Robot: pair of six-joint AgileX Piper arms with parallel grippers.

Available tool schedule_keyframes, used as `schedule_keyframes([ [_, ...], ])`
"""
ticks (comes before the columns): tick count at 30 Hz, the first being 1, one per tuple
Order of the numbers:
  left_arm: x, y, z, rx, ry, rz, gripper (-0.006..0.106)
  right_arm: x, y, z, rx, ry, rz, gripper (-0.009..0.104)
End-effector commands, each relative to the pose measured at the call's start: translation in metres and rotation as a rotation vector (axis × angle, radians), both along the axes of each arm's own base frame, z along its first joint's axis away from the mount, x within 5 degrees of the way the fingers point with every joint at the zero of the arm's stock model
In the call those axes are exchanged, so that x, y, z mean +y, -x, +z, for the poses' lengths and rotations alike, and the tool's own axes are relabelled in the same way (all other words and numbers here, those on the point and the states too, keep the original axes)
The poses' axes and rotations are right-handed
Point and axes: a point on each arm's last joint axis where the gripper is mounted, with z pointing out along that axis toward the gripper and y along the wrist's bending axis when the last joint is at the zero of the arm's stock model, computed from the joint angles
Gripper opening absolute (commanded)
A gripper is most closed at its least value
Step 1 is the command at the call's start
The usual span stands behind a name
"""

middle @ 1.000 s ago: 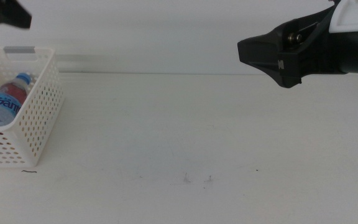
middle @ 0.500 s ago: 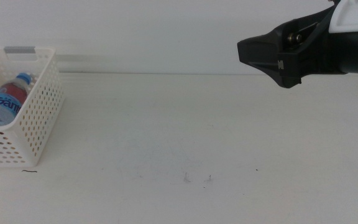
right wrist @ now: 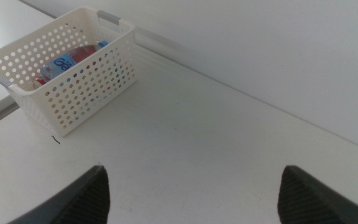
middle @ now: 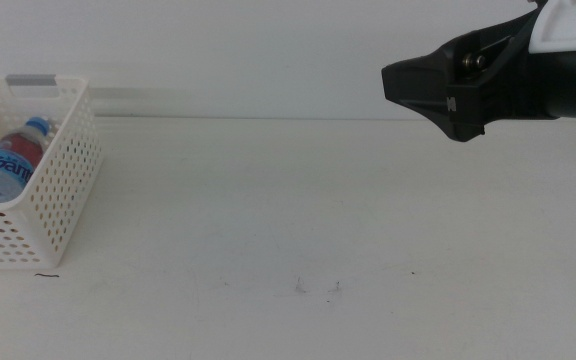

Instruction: Use arms to grab the bottles and put them into the dustbin to the left of the table.

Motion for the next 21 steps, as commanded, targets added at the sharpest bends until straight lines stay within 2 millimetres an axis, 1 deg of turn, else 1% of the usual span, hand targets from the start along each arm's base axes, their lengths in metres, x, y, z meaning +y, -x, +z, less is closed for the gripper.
schedule_keyframes([
  [1, -0.001, 0.0, 0.0, -0.011, 0.018, -0.007, 0.094, -0.002, 0.001, 0.002, -0.013, -0.002, -0.001, 0.086],
  [4, -0.002, 0.0, -0.003, -0.001, 0.021, -0.015, 0.094, -0.004, 0.002, -0.002, -0.022, -0.009, -0.006, 0.086],
  [6, -0.002, 0.0, -0.013, 0.01, 0.026, -0.017, 0.094, -0.011, 0.002, -0.009, -0.059, -0.046, -0.034, 0.086],
  [7, -0.002, -0.001, -0.021, -0.007, 0.029, -0.014, 0.094, -0.016, 0.003, -0.016, -0.077, -0.064, -0.054, 0.086],
  [8, -0.002, -0.001, -0.033, -0.043, 0.033, -0.01, 0.094, -0.022, 0.004, -0.026, -0.085, -0.073, -0.073, 0.086],
  [10, -0.001, 0.001, -0.062, -0.129, 0.043, -0.001, 0.094, -0.037, 0.01, -0.049, -0.126, -0.098, -0.12, 0.086],
  [11, 0.0, 0.003, -0.077, -0.177, 0.05, 0.004, 0.094, -0.044, 0.015, -0.059, -0.145, -0.11, -0.138, 0.086],
  [12, 0.001, 0.005, -0.087, -0.22, 0.057, 0.008, 0.094, -0.052, 0.021, -0.073, -0.164, -0.12, -0.16, 0.086],
  [14, 0.002, 0.012, -0.114, -0.239, 0.054, 0.011, 0.094, -0.069, 0.033, -0.098, -0.192, -0.131, -0.21, 0.086],
  [16, 0.002, 0.018, -0.134, -0.234, 0.053, 0.011, 0.094, -0.086, 0.047, -0.127, -0.186, -0.1, -0.263, 0.086],
  [19, 0.003, 0.023, -0.159, -0.222, 0.051, 0.011, 0.094, -0.109, 0.069, -0.16, -0.184, -0.077, -0.357, 0.086],
  [21, 0.003, 0.023, -0.172, -0.211, 0.05, 0.011, 0.094, -0.12, 0.083, -0.178, -0.197, -0.076, -0.421, 0.086],
])
